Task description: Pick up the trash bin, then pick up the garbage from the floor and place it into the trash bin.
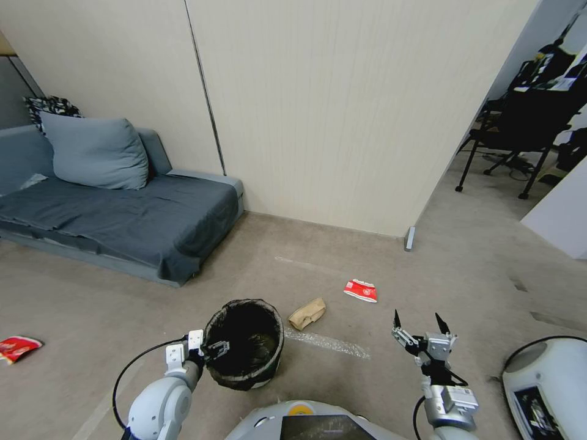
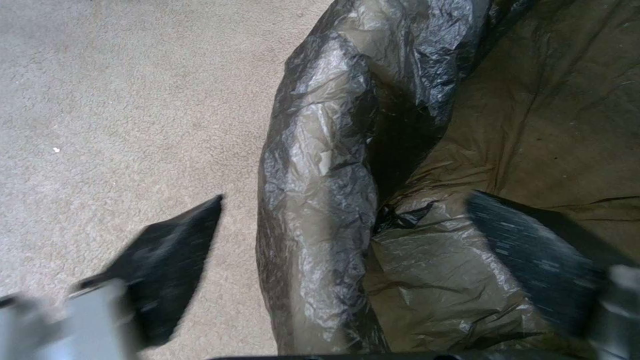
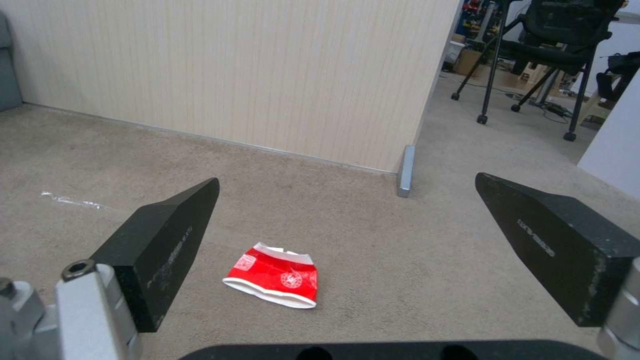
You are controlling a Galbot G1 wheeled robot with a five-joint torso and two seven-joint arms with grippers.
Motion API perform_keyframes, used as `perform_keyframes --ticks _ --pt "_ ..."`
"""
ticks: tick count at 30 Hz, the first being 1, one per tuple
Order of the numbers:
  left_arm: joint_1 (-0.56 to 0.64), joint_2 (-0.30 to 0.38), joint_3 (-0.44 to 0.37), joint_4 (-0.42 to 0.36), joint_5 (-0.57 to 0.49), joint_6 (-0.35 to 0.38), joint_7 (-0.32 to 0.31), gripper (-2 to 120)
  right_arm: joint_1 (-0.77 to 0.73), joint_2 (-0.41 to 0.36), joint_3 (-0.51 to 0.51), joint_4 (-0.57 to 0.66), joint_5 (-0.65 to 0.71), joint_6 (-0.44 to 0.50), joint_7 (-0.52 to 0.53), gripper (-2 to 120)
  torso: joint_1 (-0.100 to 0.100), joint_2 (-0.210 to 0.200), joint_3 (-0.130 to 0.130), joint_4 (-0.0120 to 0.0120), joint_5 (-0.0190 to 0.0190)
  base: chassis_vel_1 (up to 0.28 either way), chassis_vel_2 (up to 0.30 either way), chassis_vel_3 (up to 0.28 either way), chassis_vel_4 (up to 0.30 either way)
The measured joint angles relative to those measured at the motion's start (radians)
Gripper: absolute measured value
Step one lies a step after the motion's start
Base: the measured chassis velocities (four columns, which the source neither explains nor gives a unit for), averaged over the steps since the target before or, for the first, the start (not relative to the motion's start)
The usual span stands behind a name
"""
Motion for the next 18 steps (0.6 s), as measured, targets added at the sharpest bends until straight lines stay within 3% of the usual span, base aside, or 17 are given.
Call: perform_keyframes --ticks 18 --pt "-0.013 -0.003 -0.001 0.001 -0.003 0.001 -0.004 21 -0.001 0.0 -0.003 0.0 -0.005 0.006 0.002 100 0.0 0.0 0.0 0.0 -0.0002 0.0 0.0 0.0 0.0"
